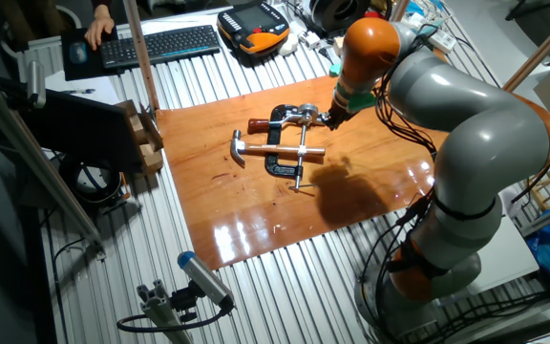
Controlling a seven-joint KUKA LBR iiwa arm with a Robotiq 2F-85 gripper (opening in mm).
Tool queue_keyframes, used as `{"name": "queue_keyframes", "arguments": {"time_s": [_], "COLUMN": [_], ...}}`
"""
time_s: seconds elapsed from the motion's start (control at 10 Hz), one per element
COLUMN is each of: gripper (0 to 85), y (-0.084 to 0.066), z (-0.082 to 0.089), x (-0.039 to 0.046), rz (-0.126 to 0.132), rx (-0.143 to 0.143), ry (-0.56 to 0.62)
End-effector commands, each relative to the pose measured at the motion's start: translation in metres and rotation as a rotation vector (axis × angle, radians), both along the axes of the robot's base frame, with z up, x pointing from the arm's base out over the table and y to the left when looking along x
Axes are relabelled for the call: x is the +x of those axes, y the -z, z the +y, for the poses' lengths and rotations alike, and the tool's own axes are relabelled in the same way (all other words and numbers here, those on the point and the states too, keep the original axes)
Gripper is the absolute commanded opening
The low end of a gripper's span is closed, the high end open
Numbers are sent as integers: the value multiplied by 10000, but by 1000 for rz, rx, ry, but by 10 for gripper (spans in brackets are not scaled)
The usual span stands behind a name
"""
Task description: Pull up the lever
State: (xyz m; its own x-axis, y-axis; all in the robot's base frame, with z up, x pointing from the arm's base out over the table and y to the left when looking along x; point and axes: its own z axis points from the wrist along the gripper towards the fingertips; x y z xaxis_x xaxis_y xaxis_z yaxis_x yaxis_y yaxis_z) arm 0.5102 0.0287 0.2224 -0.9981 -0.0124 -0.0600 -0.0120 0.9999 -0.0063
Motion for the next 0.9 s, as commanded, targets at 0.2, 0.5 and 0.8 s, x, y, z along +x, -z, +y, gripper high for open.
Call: {"name": "queue_keyframes", "arguments": {"time_s": [0.2,0.5,0.8], "gripper": [0,0,0], "y": [22,53,51], "z": [105,209,363], "x": [-6,39,78], "rz": [-5,4,12], "rx": [-7,-4,-4], "ry": [34,67,134]}}
